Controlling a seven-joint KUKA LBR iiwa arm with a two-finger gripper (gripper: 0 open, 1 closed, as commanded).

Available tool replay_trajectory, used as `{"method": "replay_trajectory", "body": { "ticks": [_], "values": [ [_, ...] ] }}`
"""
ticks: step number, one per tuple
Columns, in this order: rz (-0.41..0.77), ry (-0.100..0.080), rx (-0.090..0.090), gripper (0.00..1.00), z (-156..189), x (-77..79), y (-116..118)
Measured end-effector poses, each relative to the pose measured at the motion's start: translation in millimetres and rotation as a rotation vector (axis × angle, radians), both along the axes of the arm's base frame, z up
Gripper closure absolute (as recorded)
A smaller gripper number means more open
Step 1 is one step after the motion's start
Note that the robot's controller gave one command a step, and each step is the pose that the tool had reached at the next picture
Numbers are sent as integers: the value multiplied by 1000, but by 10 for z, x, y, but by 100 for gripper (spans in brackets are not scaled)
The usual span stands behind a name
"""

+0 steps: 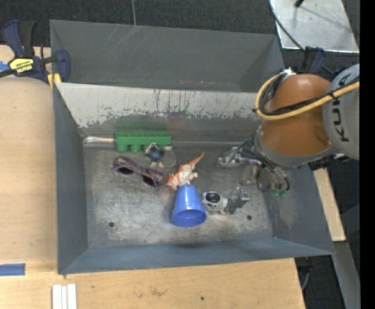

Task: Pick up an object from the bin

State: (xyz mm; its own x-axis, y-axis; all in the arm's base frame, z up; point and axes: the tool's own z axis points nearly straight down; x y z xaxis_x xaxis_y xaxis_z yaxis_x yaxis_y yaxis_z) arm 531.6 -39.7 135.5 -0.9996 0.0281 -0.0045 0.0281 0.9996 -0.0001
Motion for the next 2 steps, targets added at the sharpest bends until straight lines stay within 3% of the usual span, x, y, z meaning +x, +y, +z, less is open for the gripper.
{"method": "replay_trajectory", "body": {
  "ticks": [1, 2],
  "values": [
    [58, -1, -1, 0, -588, -106, -27],
    [28, -34, -3, 100, -716, 14, -8]
  ]
}}
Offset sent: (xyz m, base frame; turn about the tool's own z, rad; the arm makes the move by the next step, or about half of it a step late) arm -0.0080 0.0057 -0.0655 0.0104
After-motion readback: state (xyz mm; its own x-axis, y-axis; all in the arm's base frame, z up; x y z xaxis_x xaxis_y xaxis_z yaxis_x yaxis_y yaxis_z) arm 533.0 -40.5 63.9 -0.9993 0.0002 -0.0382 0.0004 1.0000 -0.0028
